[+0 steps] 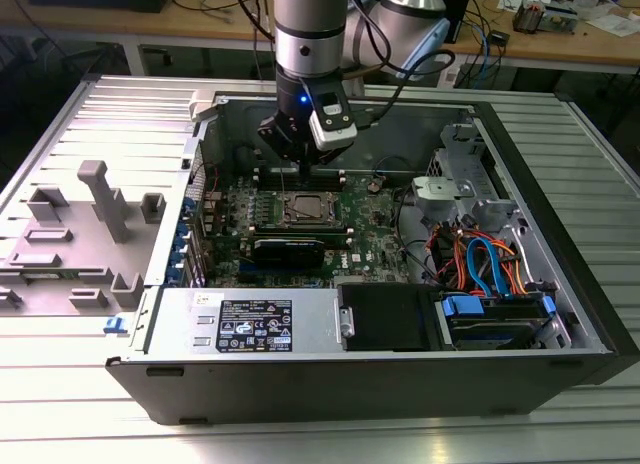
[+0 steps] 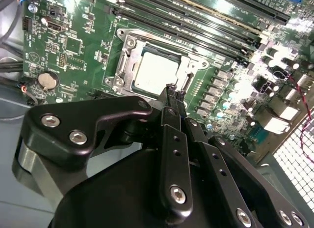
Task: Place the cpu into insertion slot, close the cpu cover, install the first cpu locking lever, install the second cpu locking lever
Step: 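Install the first cpu locking lever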
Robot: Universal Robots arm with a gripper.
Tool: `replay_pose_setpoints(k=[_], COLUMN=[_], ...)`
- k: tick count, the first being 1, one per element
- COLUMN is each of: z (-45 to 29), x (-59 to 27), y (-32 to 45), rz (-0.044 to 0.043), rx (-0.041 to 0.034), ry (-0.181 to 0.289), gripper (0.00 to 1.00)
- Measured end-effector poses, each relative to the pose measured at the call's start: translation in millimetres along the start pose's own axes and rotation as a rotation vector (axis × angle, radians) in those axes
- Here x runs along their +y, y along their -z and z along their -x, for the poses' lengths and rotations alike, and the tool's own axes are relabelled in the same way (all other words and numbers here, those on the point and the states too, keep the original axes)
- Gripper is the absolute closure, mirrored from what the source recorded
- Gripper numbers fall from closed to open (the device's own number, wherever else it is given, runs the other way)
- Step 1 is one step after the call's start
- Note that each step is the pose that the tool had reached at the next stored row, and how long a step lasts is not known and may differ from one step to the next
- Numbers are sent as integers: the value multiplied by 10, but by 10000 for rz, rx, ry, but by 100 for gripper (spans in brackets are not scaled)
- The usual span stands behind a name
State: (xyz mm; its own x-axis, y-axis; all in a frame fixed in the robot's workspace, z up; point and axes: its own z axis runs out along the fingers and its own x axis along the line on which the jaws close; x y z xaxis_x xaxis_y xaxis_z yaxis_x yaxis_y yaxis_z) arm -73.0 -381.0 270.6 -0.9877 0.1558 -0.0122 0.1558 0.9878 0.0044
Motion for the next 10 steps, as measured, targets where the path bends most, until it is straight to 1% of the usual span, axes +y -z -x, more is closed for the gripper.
replay_pose_setpoints(k=[4, 10], z=[-50, -52], x=[-7, -8], y=[0, 1], rz=[1, 0], rx=[0, 0], ry=[1, 1], gripper=[89, 89])
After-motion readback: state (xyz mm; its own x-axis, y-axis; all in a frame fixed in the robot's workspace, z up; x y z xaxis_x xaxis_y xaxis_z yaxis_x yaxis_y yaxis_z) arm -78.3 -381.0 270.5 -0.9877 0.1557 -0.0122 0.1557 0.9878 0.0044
